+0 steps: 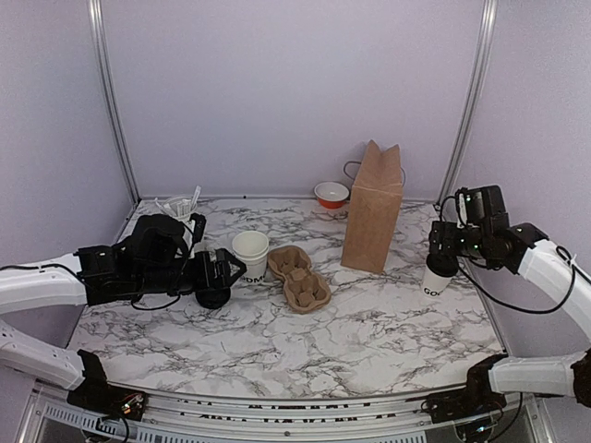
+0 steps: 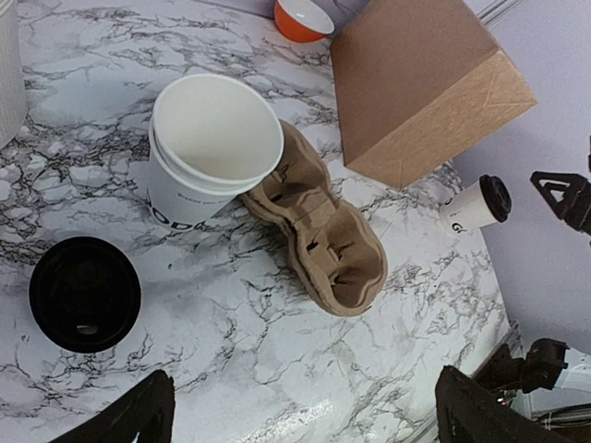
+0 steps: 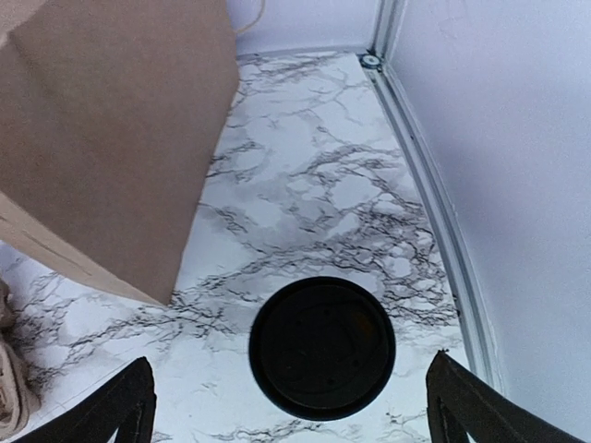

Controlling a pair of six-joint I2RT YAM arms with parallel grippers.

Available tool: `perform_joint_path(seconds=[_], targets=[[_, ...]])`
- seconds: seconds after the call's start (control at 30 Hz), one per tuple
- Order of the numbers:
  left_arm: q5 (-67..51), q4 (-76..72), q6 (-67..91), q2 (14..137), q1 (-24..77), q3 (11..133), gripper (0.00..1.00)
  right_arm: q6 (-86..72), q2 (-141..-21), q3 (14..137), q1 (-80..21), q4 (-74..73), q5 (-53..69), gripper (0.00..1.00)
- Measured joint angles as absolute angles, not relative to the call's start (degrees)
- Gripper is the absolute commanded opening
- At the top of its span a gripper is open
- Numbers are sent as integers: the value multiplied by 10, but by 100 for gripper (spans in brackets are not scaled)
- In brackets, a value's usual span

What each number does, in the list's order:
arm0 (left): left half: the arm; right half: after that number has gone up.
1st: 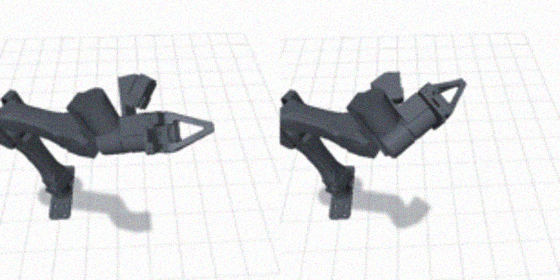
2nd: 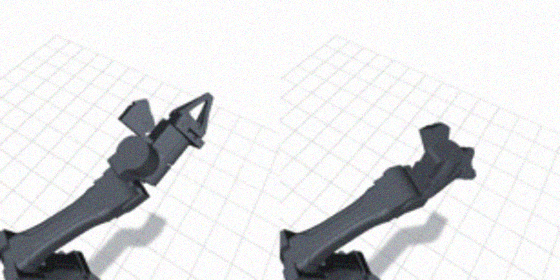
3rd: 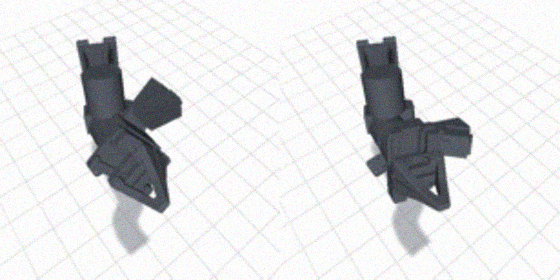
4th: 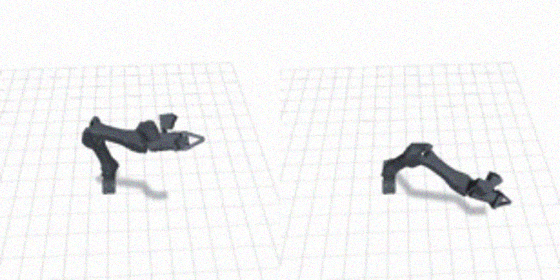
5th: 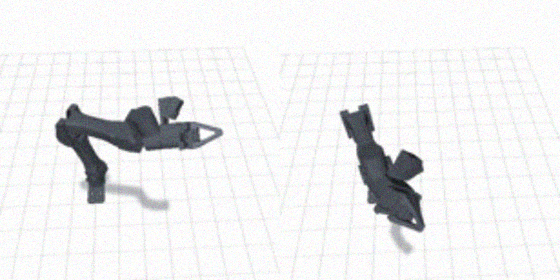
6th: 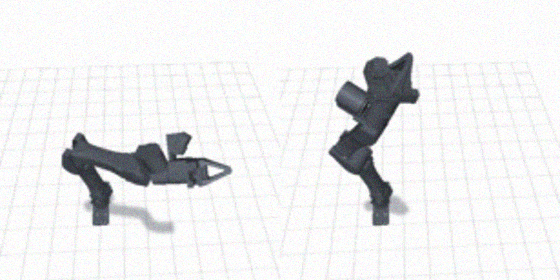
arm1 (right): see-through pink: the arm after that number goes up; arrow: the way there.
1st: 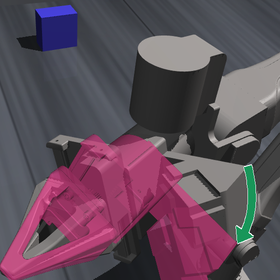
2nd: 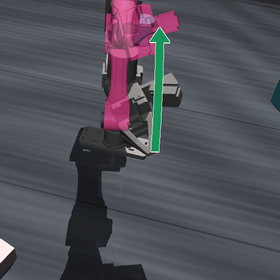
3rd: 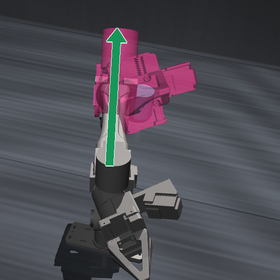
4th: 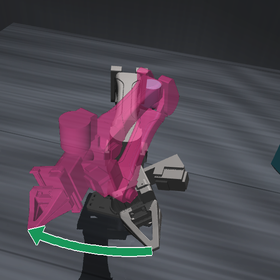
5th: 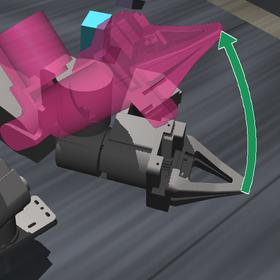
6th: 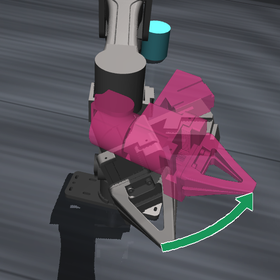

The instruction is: Pack the takeout coffee

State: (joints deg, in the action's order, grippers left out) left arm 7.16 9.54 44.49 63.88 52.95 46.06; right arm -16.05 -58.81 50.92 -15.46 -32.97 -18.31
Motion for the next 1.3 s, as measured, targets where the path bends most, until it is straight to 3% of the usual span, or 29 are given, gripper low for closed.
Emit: perform_joint_path(seconds=[0.17, 0.37, 0.53, 0.8, 1.3], targets=[[72, 94, 443, 717, 542, 462, 89, -170, -586, 533, -225, -335, -176, 79], [114, 95, 431, 815, 553, 498, 53, -184, -587, 535, -263, -333, -163, 54], [164, 93, 417, 893, 554, 556, 25, -187, -586, 535, -265, -328, -144, 44], [237, 91, 411, 1022, 554, 648, 15, -184, -572, 554, -265, -326, -122, 44], [281, 90, 429, 1164, 507, 747, 15, -183, -531, 565, -265, -345, -113, 44]])
